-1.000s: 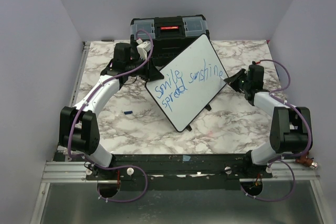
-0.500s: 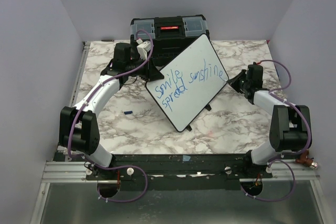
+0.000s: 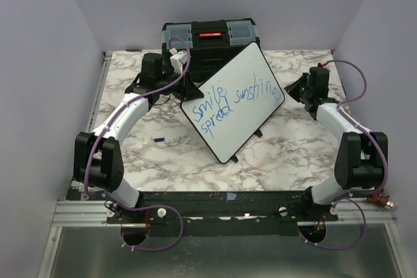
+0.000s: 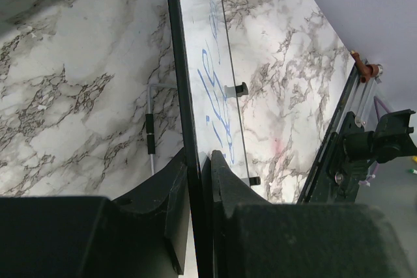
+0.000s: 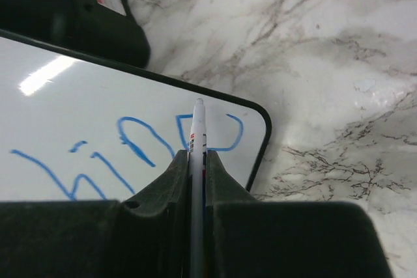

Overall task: Write a sentence on the whiteboard
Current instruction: Write a sentence on the whiteboard stand, then put down the whiteboard on the whiteboard stand.

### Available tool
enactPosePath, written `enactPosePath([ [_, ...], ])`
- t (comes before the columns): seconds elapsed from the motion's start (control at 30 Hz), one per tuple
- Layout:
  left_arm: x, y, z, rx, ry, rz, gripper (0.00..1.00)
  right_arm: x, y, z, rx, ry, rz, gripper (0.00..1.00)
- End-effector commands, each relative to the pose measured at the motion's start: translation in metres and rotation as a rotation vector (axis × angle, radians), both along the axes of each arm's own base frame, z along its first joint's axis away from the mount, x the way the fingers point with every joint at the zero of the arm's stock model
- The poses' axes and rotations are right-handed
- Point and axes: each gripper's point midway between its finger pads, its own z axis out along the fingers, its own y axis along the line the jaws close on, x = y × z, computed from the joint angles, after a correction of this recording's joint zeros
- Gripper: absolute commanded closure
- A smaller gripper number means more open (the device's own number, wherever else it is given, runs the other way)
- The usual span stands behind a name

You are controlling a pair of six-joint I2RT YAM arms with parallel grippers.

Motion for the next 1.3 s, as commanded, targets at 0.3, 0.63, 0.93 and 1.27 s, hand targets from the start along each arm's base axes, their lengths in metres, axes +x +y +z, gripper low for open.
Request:
enactPosePath([
  [0.3, 0.012, -0.003, 0.021, 0.011, -0.175, -0.026, 1.0, -0.04, -0.008, 0.152, -0.067, -0.313, 0.013, 0.99],
  [0.63, 0.009, -0.001, 0.025, 0.015, -0.191, -0.016, 1.0, -0.078, 0.016, 0.088, -0.004, -0.16, 0.144, 0.99],
  [0.93, 0.007, 0.001, 0.029, 0.018, -0.2, -0.004, 1.0, -0.094, 0.028, 0.057, 0.038, -0.089, 0.198, 0.99],
  [1.27, 0.005, 0.0, 0.031, 0.015, -0.201, -0.005, 1.0, -0.103, 0.034, 0.05, 0.059, -0.072, 0.23, 0.99],
])
